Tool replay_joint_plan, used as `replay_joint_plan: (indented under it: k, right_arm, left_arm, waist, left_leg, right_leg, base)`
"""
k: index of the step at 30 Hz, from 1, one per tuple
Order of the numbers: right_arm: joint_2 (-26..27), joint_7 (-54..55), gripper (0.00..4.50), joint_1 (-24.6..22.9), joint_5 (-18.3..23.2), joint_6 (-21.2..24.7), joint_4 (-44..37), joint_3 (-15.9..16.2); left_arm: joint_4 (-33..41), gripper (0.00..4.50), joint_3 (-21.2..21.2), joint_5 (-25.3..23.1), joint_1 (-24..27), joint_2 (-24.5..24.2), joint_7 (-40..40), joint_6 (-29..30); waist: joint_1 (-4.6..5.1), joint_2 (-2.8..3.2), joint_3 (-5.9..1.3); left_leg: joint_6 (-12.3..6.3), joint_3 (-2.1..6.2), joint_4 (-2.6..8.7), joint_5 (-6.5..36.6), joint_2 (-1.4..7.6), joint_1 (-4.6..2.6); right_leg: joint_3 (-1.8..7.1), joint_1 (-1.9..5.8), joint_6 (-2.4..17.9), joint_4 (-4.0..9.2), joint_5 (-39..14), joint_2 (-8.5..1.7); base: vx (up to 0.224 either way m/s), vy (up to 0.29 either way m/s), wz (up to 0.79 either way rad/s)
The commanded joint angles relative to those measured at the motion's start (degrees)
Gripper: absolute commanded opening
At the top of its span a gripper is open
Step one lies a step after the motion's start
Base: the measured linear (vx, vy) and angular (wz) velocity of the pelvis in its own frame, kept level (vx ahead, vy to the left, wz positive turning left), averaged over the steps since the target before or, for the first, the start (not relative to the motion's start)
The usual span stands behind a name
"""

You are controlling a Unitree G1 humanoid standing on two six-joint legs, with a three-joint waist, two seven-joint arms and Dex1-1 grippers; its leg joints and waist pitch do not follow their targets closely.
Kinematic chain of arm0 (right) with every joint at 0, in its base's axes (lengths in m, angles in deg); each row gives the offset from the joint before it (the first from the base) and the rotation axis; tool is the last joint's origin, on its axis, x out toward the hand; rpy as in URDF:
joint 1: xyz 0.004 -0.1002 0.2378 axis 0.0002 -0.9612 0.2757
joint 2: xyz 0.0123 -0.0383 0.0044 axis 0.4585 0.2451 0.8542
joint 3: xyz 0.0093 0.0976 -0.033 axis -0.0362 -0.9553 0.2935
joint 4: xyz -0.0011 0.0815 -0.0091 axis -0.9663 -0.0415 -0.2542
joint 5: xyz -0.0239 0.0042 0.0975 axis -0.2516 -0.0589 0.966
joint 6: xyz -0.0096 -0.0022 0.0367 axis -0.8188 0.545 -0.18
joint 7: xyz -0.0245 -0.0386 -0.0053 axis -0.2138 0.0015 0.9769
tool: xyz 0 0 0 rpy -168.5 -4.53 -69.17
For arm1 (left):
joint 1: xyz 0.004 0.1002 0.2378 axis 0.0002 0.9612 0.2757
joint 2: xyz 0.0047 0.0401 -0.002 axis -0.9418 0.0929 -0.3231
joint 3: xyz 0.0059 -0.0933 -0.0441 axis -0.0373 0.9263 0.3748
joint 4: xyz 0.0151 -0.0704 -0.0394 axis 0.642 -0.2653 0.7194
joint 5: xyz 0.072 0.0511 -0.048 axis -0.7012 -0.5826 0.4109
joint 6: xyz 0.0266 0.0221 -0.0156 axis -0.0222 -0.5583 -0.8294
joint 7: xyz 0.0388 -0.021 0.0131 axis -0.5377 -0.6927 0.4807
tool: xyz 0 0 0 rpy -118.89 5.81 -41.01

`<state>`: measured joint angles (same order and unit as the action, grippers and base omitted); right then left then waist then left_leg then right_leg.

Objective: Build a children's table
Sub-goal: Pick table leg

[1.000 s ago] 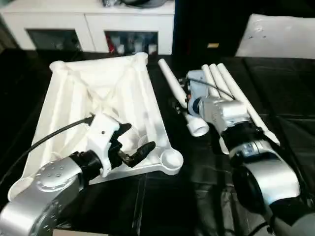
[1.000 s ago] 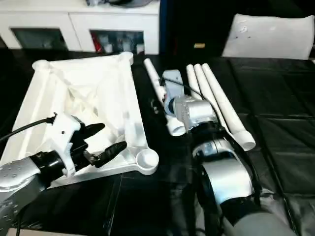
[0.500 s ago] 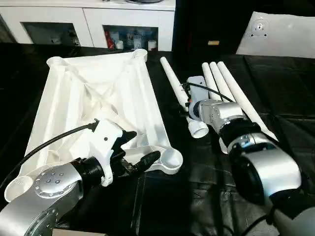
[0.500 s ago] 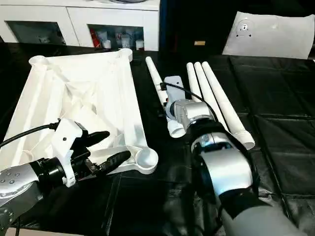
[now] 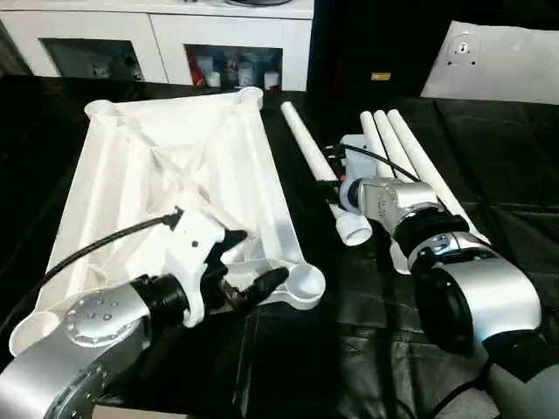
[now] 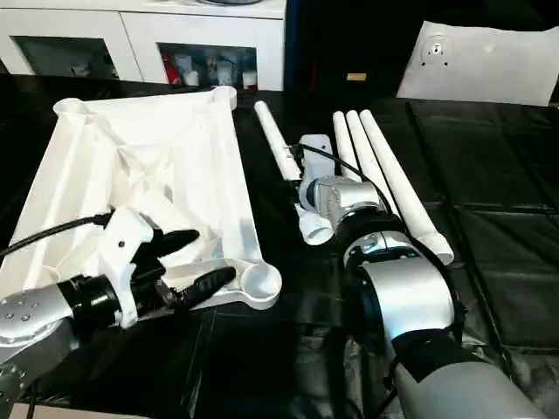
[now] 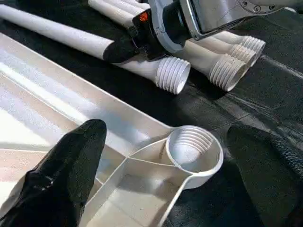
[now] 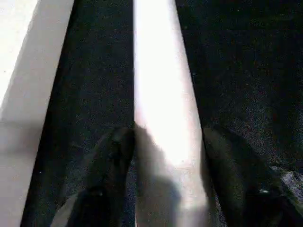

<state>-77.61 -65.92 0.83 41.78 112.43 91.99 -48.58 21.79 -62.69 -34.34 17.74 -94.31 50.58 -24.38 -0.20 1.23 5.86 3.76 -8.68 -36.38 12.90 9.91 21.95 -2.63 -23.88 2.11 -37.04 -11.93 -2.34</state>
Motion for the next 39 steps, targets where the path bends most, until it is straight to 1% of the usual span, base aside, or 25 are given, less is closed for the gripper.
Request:
replay_joint_plan:
  k: [1, 6, 8, 11, 12, 13, 15, 16, 17, 18, 19, 21, 22, 23, 24, 25, 26, 28, 29, 30, 32, 33, 36, 38, 39]
  right_arm:
    - [-0.33, -0.37, 2.09, -0.11, 0.49, 0.68, 1.69, -0.77]
    - [-0.85, -0.98, 1.85, -0.65, 1.31, -0.74, 0.60, -2.05]
    - [-0.89, -1.41, 1.81, -1.24, 2.84, -2.36, -1.22, -3.80]
    - [-1.02, -0.98, 1.78, -1.92, 3.05, -4.81, -3.34, -3.98]
    - [-1.12, -1.01, 1.78, -2.41, 3.01, -5.94, -5.05, -3.82]
    - [-1.31, -2.12, 1.78, -2.48, 4.80, -3.95, -7.33, -5.14]
    - [-1.45, -3.01, 1.77, -2.50, 6.25, -2.21, -9.09, -6.22]
    - [-1.49, -5.26, 1.77, -3.31, 8.67, 0.13, -13.62, -7.56]
    - [-1.49, -5.26, 1.77, -3.31, 8.67, 0.13, -13.62, -7.56]
    - [-1.00, -8.63, 1.77, -6.19, 11.86, 0.74, -22.69, -8.84]
    - [-1.00, -8.63, 1.77, -6.19, 11.86, 0.74, -22.69, -8.84]
    - [-0.72, -15.36, 1.77, -11.82, 18.52, 2.33, -36.72, -9.33]
    - [-0.73, -16.33, 1.77, -12.58, 19.34, 2.39, -38.45, -9.26]
    - [-0.88, -19.11, 1.77, -14.50, 21.81, 2.80, -42.38, -9.30]
    - [-1.18, -23.74, 1.76, -17.54, 25.77, 2.72, -48.13, -9.68]
    - [-1.18, -23.74, 1.75, -17.54, 25.77, 2.72, -48.13, -9.68]
    - [-1.28, -25.63, 1.75, -18.78, 27.42, 2.58, -50.47, -9.99]
    - [-1.92, -28.93, 1.75, -21.58, 32.22, 5.84, -56.25, -11.22]
    - [-2.00, -29.17, 1.75, -21.84, 32.71, 6.35, -56.82, -11.34]
    - [-2.72, -31.44, 1.75, -24.53, 37.82, 11.06, -63.02, -12.60]
    - [-3.12, -32.78, 1.75, -26.53, 40.91, 13.40, -67.48, -13.10]
    - [-3.24, -32.94, 1.75, -27.72, 42.22, 14.15, -69.76, -13.07]
    - [-3.48, -32.90, 1.75, -30.42, 45.25, 15.44, -74.34, -12.46]
    - [-3.59, -32.61, 1.75, -31.09, 46.47, 15.91, -75.71, -12.35]
    - [-3.65, -32.28, 1.75, -31.66, 47.69, 16.73, -76.99, -12.46]
  left_arm:
    - [-0.47, 4.50, -0.92, -1.32, -0.14, -0.81, -0.15, -1.12]
    - [-1.35, 4.50, -1.60, -2.42, 0.07, -0.70, -0.29, -2.35]
    - [-2.65, 4.50, -1.54, -2.97, -0.43, 0.11, -1.08, -3.29]
    - [-4.25, 4.50, -1.37, -3.55, -1.39, 0.86, -1.72, -4.41]
    - [-5.44, 4.50, -1.13, -3.86, -2.11, 1.35, -1.96, -5.24]
    - [-6.87, 4.50, -0.57, -3.54, -3.28, 2.25, -2.22, -5.34]
    - [-7.99, 4.50, -0.10, -3.23, -4.21, 2.96, -2.36, -5.40]
    - [-10.16, 4.50, 0.94, -2.76, -6.28, 4.31, -2.65, -6.12]
    - [-10.16, 4.50, 0.94, -2.76, -6.28, 4.31, -2.65, -6.12]
    - [-13.20, 4.50, 2.65, -2.10, -9.38, 6.48, -3.97, -6.92]
    - [-13.20, 4.50, 2.65, -2.10, -9.38, 6.48, -3.97, -6.92]
    - [-17.51, 4.50, 4.77, -0.95, -14.64, 9.25, -5.40, -8.27]
    - [-18.06, 4.50, 5.04, -0.75, -15.33, 9.60, -5.53, -8.45]
    - [-19.45, 4.50, 5.74, 0.20, -17.21, 10.59, -5.60, -8.80]
    - [-21.34, 4.50, 6.66, 1.80, -20.29, 12.14, -5.21, -9.80]
    - [-21.34, 4.50, 6.66, 1.80, -20.29, 12.14, -5.21, -9.80]
    - [-22.03, 4.50, 6.98, 2.37, -21.60, 12.76, -4.97, -10.38]
    - [-24.14, 4.50, 9.13, 5.33, -25.38, 15.13, -5.35, -10.40]
    - [-24.33, 4.50, 9.39, 5.72, -25.74, 15.37, -5.37, -10.29]
    - [-26.38, 4.50, 12.08, 10.24, -29.64, 17.98, -5.62, -8.84]
    - [-27.44, 4.50, 13.83, 14.02, -32.17, 19.77, -5.50, -7.84]
    - [-27.84, 4.50, 14.61, 16.13, -33.23, 20.58, -5.45, -7.36]
    - [-28.44, 4.50, 15.98, 20.57, -35.45, 21.99, -4.75, -6.72]
    - [-28.61, 4.50, 16.12, 21.41, -36.08, 22.06, -4.15, -7.17]
    - [-28.70, 4.50, 16.26, 22.18, -36.58, 22.08, -3.55, -7.41]
  waist:
    - [-0.06, 0.45, -4.36]
    - [-0.22, 0.48, -5.05]
    - [-0.33, 0.86, -5.51]
    - [-0.42, 1.02, -5.70]
    - [-0.54, 1.64, -5.74]
    - [-0.44, 1.34, -5.73]
    - [-0.47, 1.38, -5.91]
    - [-0.45, 1.66, -5.70]
    - [-0.45, 1.66, -5.70]
    - [-0.75, 1.88, -5.87]
    - [-0.76, 1.79, -5.78]
    - [-1.17, 2.69, -5.85]
    - [-1.31, 2.05, -5.64]
    - [-1.82, 1.97, -6.19]
    - [-2.22, 1.69, -6.14]
    - [-2.52, 1.89, -6.23]
    - [-2.45, 1.80, -6.28]
    - [-2.53, 1.29, -5.90]
    - [-3.00, 1.77, -6.33]
    - [-2.78, 0.91, -6.09]
    - [-3.55, 1.24, -6.27]
    - [-3.67, 1.10, -6.23]
    - [-3.62, 1.30, -6.15]
    - [-3.40, 1.20, -6.13]
    - [-3.43, 1.24, -6.19]
  left_leg:
    - [-2.65, -0.01, 3.95, 1.78, 2.46, -0.38]
    - [-2.77, -0.05, 3.69, 0.81, 2.43, -0.40]
    - [-3.01, -0.02, 3.47, 0.14, 2.34, -0.35]
    - [-3.58, -0.07, 3.30, -0.46, 2.25, -0.38]
    - [-3.70, 0.04, 3.25, -0.25, 2.25, -0.31]
    - [-3.77, -0.07, 3.27, 0.07, 2.23, -0.31]
    - [-3.61, 0.00, 3.23, 0.73, 2.24, -0.45]
    - [-3.61, 0.05, 3.39, 2.29, 2.02, -0.35]
    - [-3.61, 0.05, 3.39, 2.29, 2.02, -0.35]
    - [-3.49, 0.12, 3.38, 3.06, 2.20, -0.54]
    - [-3.58, 0.15, 3.44, 3.07, 2.14, -0.56]
    - [-3.32, 0.37, 3.41, 4.24, 2.23, -0.59]
    - [-3.82, 0.07, 3.56, 4.24, 1.77, -0.59]
    - [-3.82, 0.31, 3.38, 2.92, 2.04, -0.74]
    - [-4.52, 0.20, 3.44, 2.34, 1.85, -0.51]
    - [-4.48, 0.19, 3.32, 2.74, 2.03, -0.65]
    - [-4.20, 0.35, 3.44, 2.37, 2.01, -0.33]
    - [-3.87, -0.01, 3.49, 3.12, 1.65, -0.21]
    - [-3.72, 0.13, 3.23, 2.62, 2.00, -0.66]
    - [-3.83, 0.05, 3.49, 1.98, 1.66, -0.09]
    - [-3.98, -0.05, 3.19, 1.24, 1.53, -0.37]
    - [-4.07, 0.11, 3.37, 0.83, 1.61, -0.11]
    - [-3.50, 0.18, 3.39, 1.74, 1.57, -0.07]
    - [-3.30, 0.14, 3.39, 2.03, 1.48, 0.02]
    - [-3.36, 0.15, 3.36, 1.35, 1.34, 0.04]
  right_leg:
    - [2.83, 3.75, 16.16, 3.60, -1.24, -4.57]
    - [2.76, 3.98, 16.37, 3.36, 0.02, -4.58]
    - [2.70, 4.18, 16.62, 3.13, 1.62, -4.59]
    - [2.62, 4.12, 16.65, 3.25, 2.76, -4.49]
    - [2.58, 4.18, 16.82, 3.16, 2.65, -4.56]
    - [2.55, 4.13, 16.75, 3.39, 2.29, -4.46]
    - [2.57, 4.26, 16.70, 3.28, 2.07, -4.35]
    - [2.47, 4.34, 16.34, 3.56, 1.01, -4.10]
    - [2.47, 4.34, 16.34, 3.56, 1.01, -4.10]
    - [2.52, 4.35, 15.70, 3.74, 0.60, -4.26]
    - [2.52, 4.35, 15.53, 3.86, 0.74, -4.17]
    - [2.43, 4.22, 15.38, 3.87, -0.87, -4.36]
    - [2.45, 4.49, 14.18, 4.74, -1.39, -3.94]
    - [2.65, 4.54, 14.06, 4.09, 0.19, -4.18]
    - [2.58, 4.56, 13.70, 4.38, -0.38, -4.12]
    - [2.64, 4.37, 13.66, 4.38, -1.35, -4.33]
    - [2.46, 4.51, 13.82, 4.36, -2.87, -4.39]
    - [2.55, 4.54, 12.62, 5.06, -6.86, -4.21]
    - [2.69, 4.12, 12.36, 4.90, -7.17, -4.43]
    - [2.51, 4.43, 11.70, 5.05, -7.92, -4.08]
    - [2.66, 4.36, 10.67, 5.34, -9.17, -4.20]
    - [2.49, 4.26, 10.39, 5.37, -9.40, -4.14]
    - [2.33, 4.05, 8.82, 5.76, -13.76, -4.24]
    - [2.21, 4.00, 8.08, 6.01, -15.50, -4.17]
    - [2.27, 4.02, 6.96, 6.21, -16.40, -4.09]
  base:
    - [0.000, 0.000, 0.00]
    - [0.000, 0.000, 0.00]
    - [0.000, 0.000, 0.00]
    - [0.000, 0.000, 0.00]
    - [0.000, 0.000, 0.00]
    - [0.000, 0.000, 0.00]
    - [0.000, 0.000, 0.00]
    - [0.000, 0.000, 0.00]
    - [0.000, 0.000, 0.00]
    - [0.000, 0.000, 0.00]
    - [0.000, 0.000, 0.00]
    - [0.000, 0.000, 0.00]
    - [0.000, 0.000, 0.00]
    - [0.000, 0.000, 0.00]
    - [0.000, 0.000, 0.00]
    - [0.000, 0.000, 0.00]
    - [0.000, 0.000, 0.00]
    - [0.000, 0.000, 0.00]
    - [0.000, 0.000, 0.00]
    - [0.000, 0.000, 0.00]
    - [0.000, 0.000, 0.00]
    - [0.000, 0.000, 0.00]
    - [0.000, 0.000, 0.00]
    - [0.000, 0.000, 0.00]
    - [0.000, 0.000, 0.00]
